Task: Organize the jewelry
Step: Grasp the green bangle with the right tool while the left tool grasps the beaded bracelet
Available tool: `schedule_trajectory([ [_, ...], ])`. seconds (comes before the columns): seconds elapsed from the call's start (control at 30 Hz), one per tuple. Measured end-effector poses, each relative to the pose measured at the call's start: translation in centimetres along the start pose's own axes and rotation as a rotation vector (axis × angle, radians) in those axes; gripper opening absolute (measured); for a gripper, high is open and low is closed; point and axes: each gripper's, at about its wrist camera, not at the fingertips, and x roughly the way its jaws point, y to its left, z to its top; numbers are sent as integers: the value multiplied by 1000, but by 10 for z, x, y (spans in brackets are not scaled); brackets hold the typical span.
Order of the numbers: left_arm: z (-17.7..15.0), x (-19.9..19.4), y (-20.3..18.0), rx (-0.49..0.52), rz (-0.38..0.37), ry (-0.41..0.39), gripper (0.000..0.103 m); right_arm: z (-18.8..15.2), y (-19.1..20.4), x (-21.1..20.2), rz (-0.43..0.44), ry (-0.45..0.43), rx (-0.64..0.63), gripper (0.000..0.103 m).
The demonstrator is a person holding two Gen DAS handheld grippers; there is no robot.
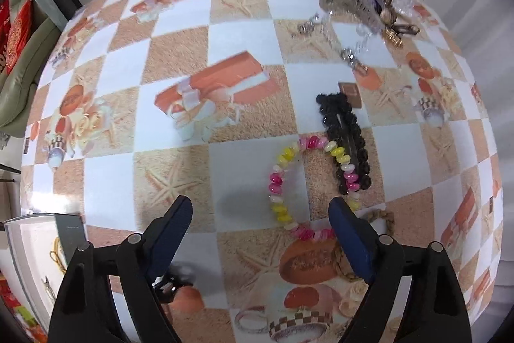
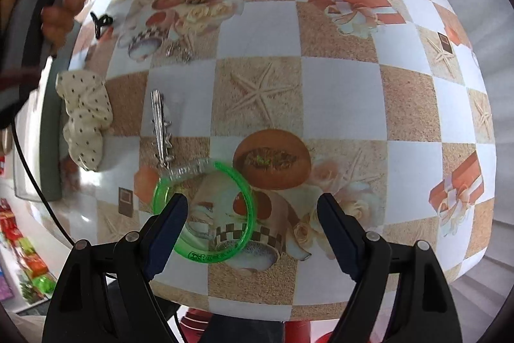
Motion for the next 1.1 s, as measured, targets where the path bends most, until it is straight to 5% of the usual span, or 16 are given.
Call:
schedule_trajectory([
  [0.3, 5, 12, -7, 14, 24, -7, 91, -2, 8, 16, -48, -15, -20, 85],
  [0.43, 6, 9, -13, 28, 15, -19, 79, -3, 16, 22, -107, -31, -65, 80],
  [0.6, 4, 6, -30, 74, -7, -33, 55, -12, 33, 22, -116, -54, -111, 59],
  [0.73, 3, 3, -38, 96, -23, -38, 15, -12, 38, 16, -112, -62, -121, 39],
  [0.9, 0, 0, -30, 69, -66, -27, 14, -9, 36, 9, -96, -64, -100, 10],
  [1.1, -13, -21, -24, 54, -99, -50, 14, 1, 17, 2, -9, -69, -16, 7],
])
